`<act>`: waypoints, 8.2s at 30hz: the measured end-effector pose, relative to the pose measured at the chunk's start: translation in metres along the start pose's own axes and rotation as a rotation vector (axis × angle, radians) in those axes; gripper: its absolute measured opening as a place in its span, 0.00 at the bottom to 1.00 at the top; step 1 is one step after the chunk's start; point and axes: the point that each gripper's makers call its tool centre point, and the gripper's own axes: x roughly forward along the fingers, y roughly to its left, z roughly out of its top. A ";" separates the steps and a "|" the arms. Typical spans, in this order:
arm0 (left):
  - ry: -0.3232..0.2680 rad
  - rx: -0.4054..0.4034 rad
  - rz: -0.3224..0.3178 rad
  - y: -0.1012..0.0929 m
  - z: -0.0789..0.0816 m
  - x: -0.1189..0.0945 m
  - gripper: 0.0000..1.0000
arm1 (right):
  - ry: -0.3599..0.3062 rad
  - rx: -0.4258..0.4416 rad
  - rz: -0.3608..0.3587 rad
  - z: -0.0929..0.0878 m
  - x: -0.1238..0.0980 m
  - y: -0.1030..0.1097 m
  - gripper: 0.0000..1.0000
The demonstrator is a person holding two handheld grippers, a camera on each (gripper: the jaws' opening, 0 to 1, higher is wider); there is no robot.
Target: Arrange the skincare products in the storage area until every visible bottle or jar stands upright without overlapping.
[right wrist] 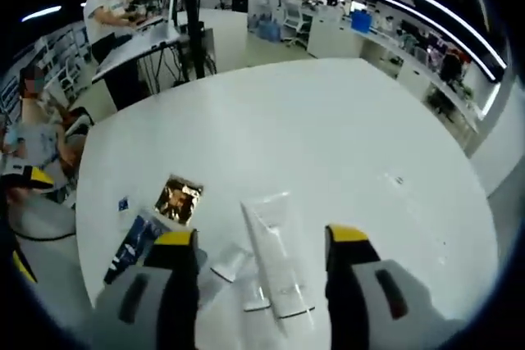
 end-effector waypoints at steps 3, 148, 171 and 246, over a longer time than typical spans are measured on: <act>0.001 -0.006 0.000 0.000 0.000 0.000 0.87 | 0.024 -0.007 0.008 -0.002 0.014 0.000 0.60; -0.010 0.238 -0.422 -0.112 0.067 0.108 0.64 | -0.487 0.527 -0.362 -0.084 -0.181 0.089 0.35; -0.020 0.416 -0.548 -0.148 0.058 0.113 0.18 | -0.505 0.517 -0.377 -0.093 -0.205 0.112 0.34; 0.008 0.565 -0.765 -0.137 0.080 0.194 0.16 | -0.582 0.700 -0.442 -0.216 -0.245 0.103 1.00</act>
